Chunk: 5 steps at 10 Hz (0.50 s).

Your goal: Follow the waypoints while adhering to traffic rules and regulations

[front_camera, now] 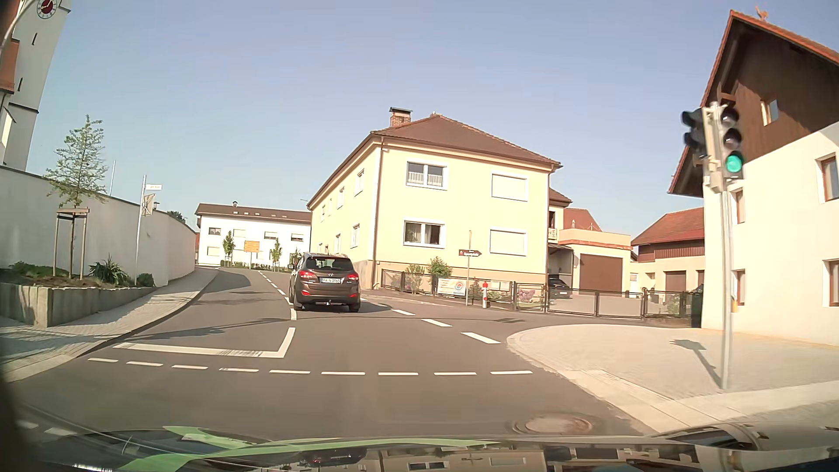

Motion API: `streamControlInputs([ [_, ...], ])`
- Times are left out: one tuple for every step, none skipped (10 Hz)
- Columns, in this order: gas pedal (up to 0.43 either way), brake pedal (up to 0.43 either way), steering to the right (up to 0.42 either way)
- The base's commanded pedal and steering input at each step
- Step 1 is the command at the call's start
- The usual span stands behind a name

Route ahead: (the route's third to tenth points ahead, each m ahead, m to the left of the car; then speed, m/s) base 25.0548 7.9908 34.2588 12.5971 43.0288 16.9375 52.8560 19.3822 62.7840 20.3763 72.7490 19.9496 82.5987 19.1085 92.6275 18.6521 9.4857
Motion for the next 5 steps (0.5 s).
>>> streamControlInputs([
  [0.130,0.000,-0.092],
  [0.118,0.000,-0.092],
  [0.110,0.000,-0.093],
  [0.067,0.000,-0.093],
  [0.047,0.000,-0.093],
])
